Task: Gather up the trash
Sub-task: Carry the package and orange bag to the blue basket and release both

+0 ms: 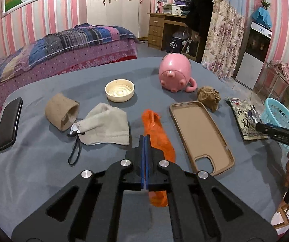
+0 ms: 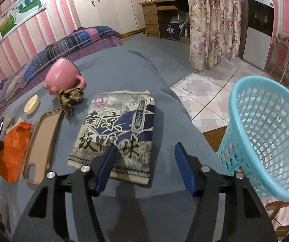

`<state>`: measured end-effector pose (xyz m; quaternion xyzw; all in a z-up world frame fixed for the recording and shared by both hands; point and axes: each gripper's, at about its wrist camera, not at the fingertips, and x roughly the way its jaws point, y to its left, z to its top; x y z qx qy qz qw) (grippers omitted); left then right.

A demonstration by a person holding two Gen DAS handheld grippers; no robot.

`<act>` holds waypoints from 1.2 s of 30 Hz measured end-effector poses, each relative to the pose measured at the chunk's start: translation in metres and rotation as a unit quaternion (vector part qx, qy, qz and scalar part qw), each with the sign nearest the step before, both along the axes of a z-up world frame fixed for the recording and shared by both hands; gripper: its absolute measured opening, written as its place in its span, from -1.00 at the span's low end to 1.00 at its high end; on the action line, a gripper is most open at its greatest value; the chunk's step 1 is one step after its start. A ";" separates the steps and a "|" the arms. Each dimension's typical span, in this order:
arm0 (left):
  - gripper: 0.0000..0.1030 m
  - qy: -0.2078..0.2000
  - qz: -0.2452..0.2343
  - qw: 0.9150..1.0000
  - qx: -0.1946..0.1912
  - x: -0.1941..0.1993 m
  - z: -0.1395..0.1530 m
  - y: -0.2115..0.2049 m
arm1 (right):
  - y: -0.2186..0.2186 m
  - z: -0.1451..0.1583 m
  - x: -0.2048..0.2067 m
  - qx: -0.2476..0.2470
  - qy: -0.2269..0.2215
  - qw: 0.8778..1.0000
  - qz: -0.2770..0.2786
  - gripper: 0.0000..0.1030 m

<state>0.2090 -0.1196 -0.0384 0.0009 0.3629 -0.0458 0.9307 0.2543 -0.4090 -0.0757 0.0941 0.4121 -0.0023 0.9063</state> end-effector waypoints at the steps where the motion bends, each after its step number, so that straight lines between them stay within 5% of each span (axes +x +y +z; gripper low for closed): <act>1: -1.00 -0.001 0.001 1.000 0.000 0.000 0.001 0.000 | 0.001 -0.003 0.002 -0.002 0.004 1.000 0.000 0.15; 10: -1.00 -0.028 -0.002 1.000 0.004 -0.004 0.023 -0.005 | 0.007 0.004 -0.002 -0.017 -0.012 1.000 0.010 -0.85; 21: -1.00 -0.072 -0.028 0.997 -0.004 -0.022 0.069 -0.036 | -0.031 0.046 -0.044 -0.021 -0.071 0.997 -0.004 -0.94; 36: -1.00 -0.113 -0.104 0.988 -0.004 -0.026 0.111 -0.128 | -0.093 0.081 -0.076 -0.007 -0.125 0.991 -0.054 -0.94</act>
